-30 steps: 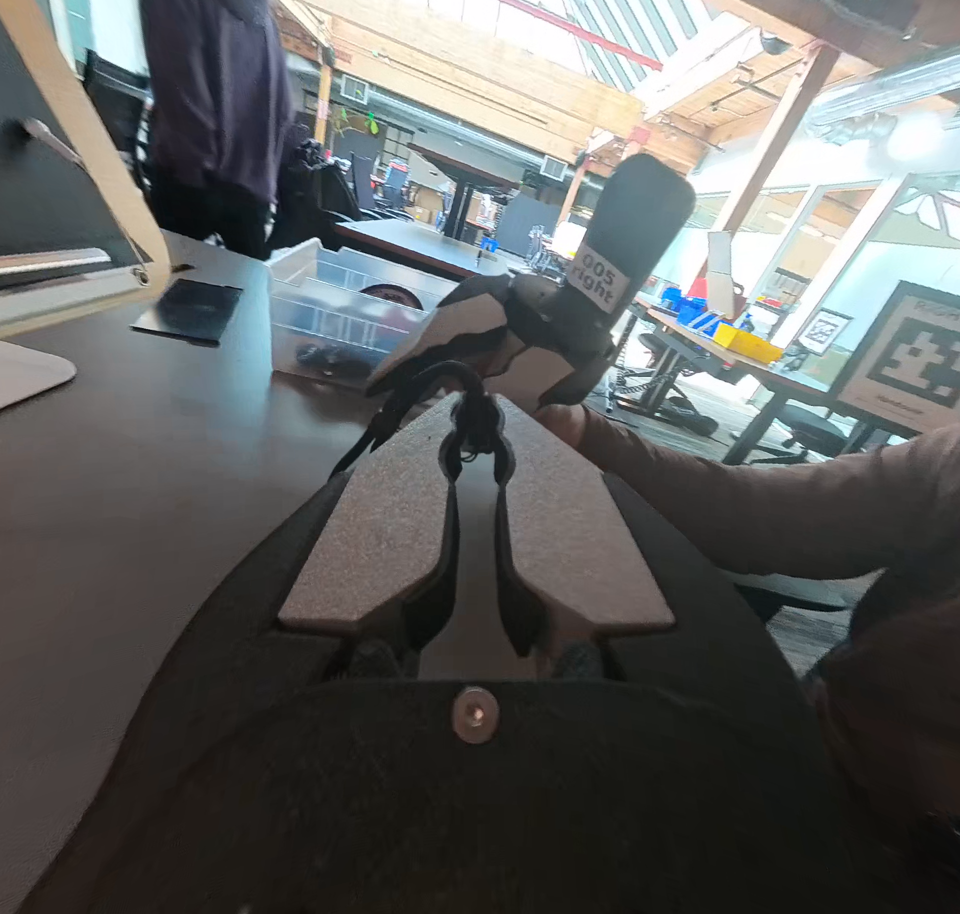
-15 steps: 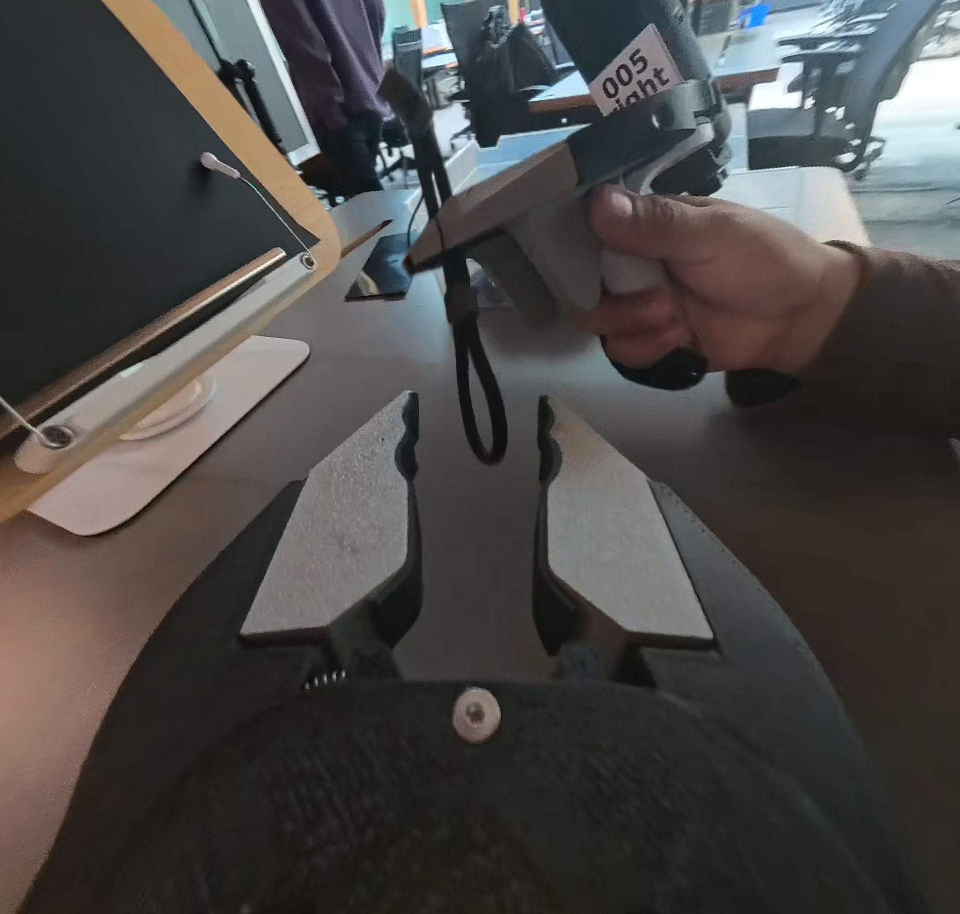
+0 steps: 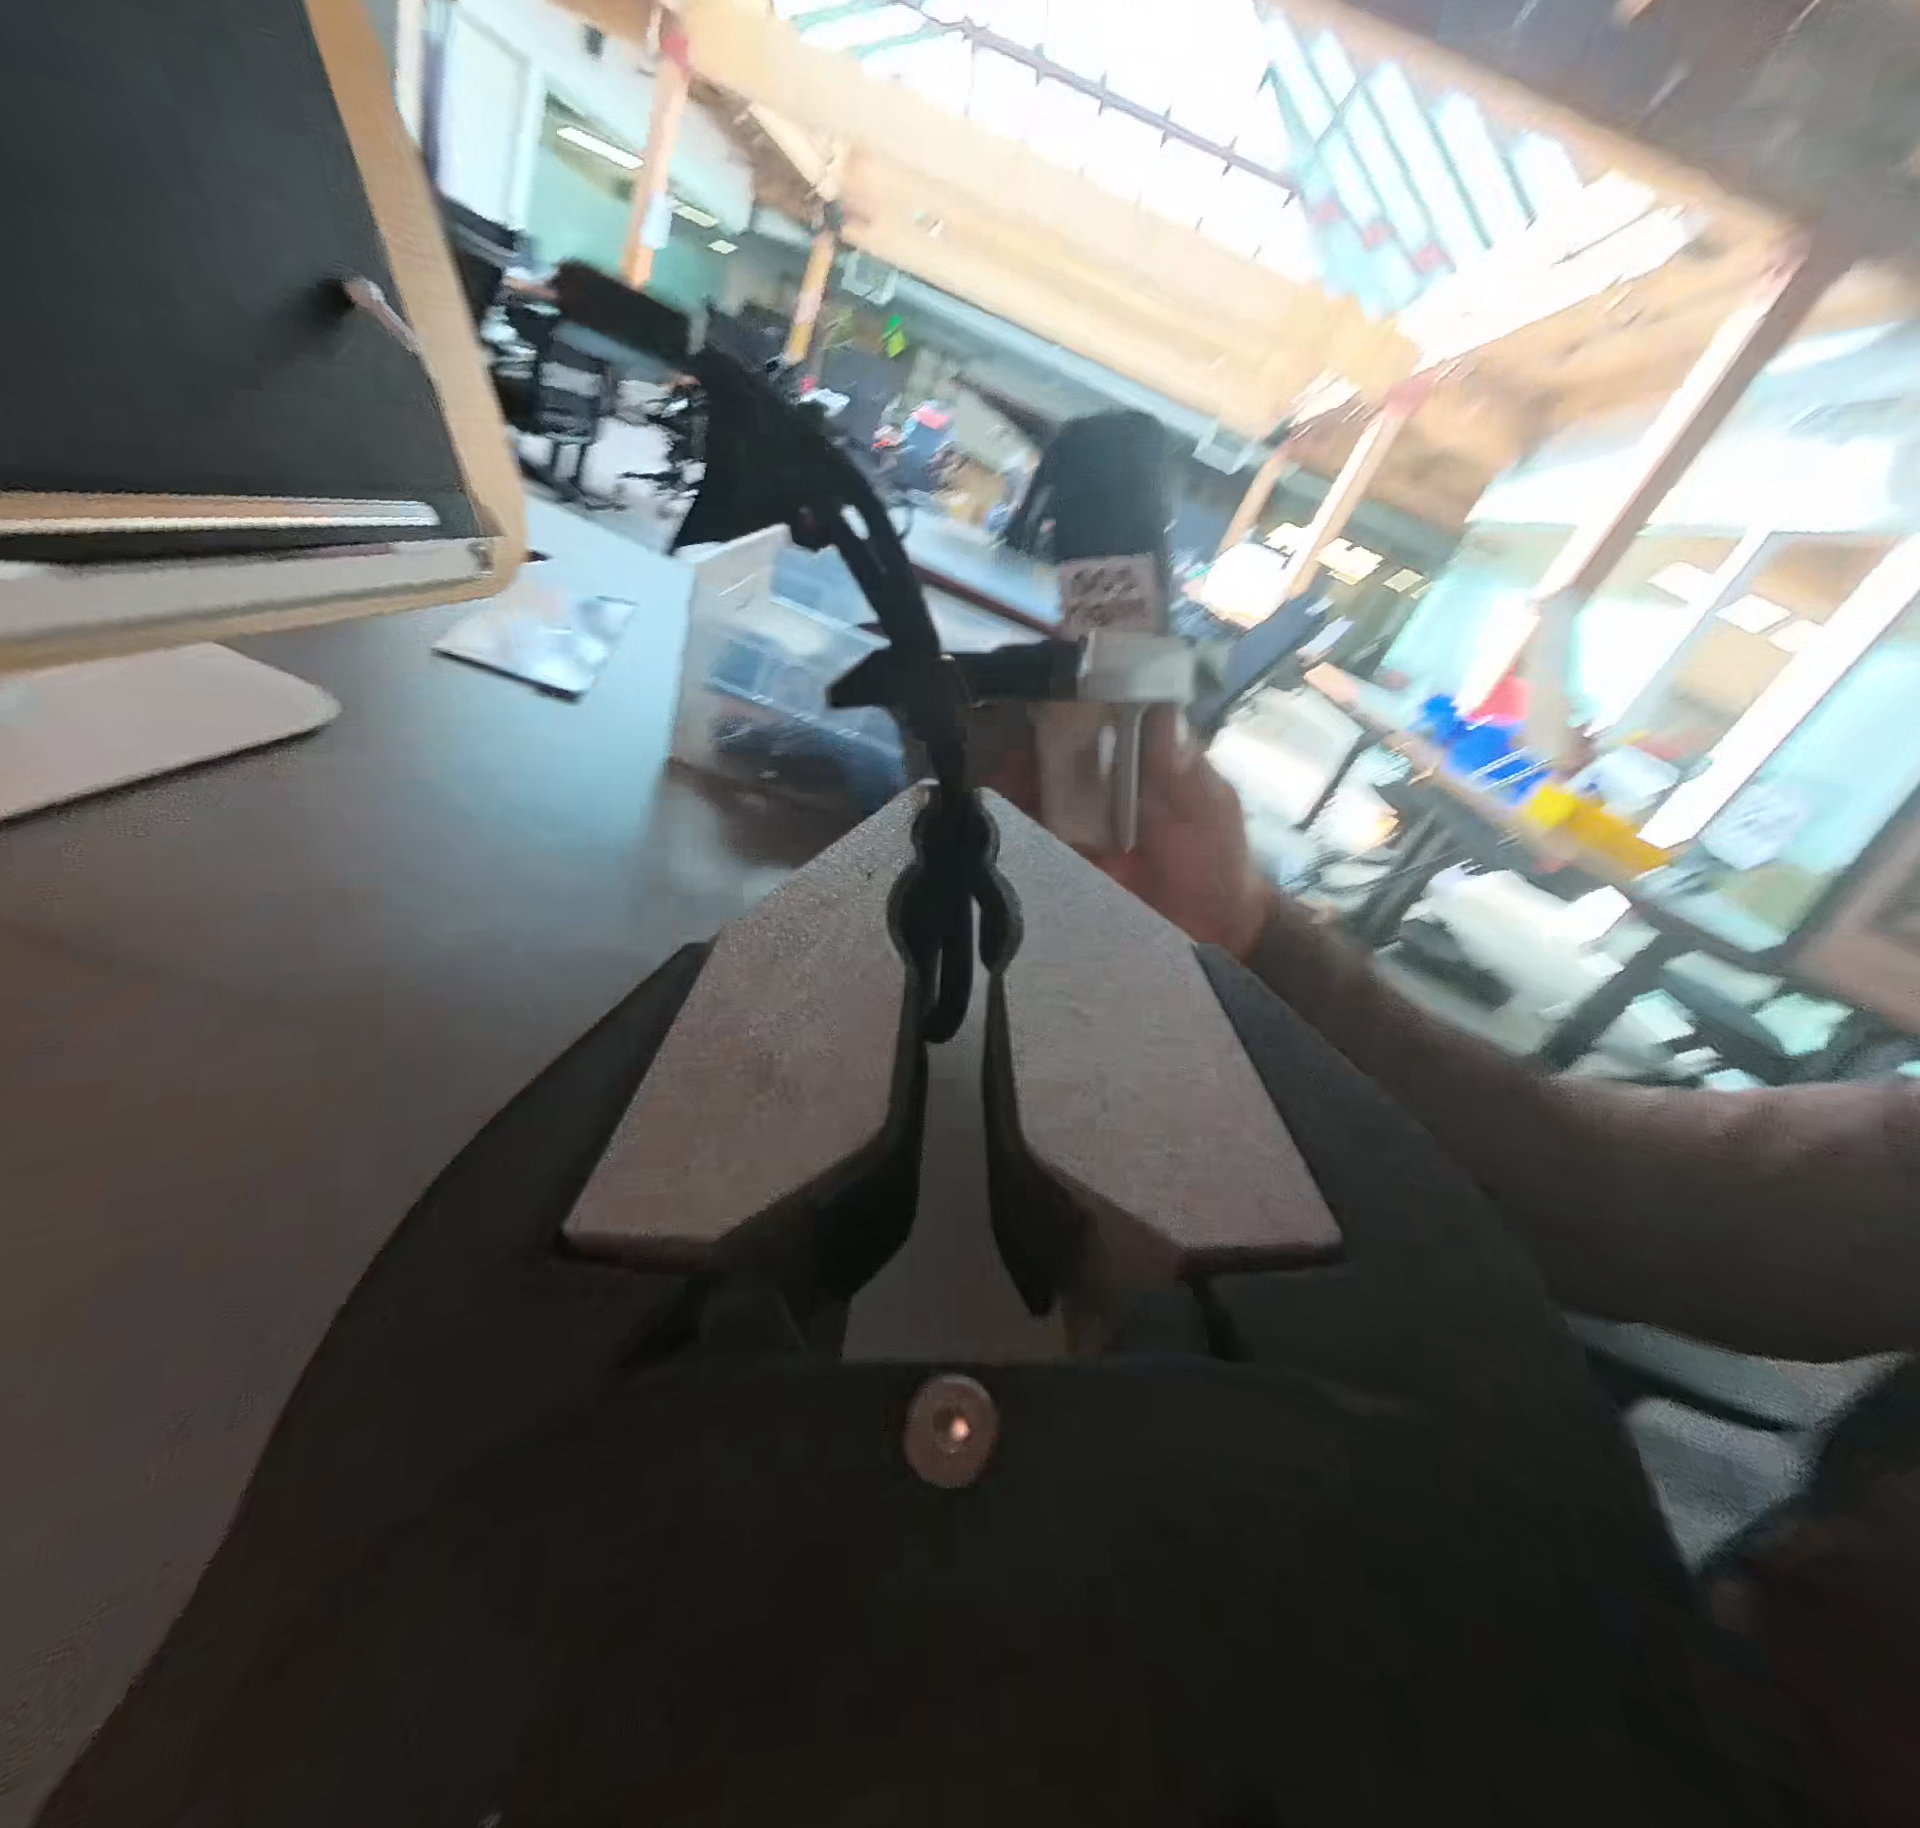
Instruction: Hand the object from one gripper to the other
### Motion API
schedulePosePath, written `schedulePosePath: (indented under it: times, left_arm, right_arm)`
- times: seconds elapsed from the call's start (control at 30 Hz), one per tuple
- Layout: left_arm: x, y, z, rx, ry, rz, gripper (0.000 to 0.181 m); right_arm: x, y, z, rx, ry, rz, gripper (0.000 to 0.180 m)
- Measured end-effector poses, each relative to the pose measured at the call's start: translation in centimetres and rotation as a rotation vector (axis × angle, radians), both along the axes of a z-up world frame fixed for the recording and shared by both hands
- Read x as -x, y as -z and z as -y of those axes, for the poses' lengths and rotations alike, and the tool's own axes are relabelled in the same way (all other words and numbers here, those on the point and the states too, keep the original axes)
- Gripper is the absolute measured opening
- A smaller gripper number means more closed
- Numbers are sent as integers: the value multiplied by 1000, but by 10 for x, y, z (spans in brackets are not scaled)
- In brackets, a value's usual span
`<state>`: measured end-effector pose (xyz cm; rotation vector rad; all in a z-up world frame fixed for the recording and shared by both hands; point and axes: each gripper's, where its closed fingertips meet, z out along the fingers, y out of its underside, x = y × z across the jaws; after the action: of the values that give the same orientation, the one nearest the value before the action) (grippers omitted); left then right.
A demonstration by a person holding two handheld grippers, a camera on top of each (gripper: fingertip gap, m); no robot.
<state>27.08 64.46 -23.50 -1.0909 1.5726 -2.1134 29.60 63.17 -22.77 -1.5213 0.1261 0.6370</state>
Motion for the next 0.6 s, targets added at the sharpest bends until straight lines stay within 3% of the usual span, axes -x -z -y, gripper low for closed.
schedulePosePath:
  times: [0.1,0.23,0.37,0.43,0.57,0.6]
  left_arm:
    - [9,-8,9,157,146,-29,0]
    - [13,-5,24,215,248,-75,0]
    - [11,8,35,180,277,-140,0]
    - [8,14,36,169,266,-166,1]
    - [-3,22,22,111,153,-182,1]
    - [-7,26,15,86,104,-197,8]
  right_arm:
    - [21,-3,-4,-27,-107,-24,57]
    - [30,1,-9,-12,-166,-83,52]
    - [34,-6,-5,-53,-246,-191,19]
    - [30,-2,-3,-43,-234,-179,2]
    - [16,3,-4,-16,-81,-3,2]
    - [12,4,-5,-4,-18,77,1]
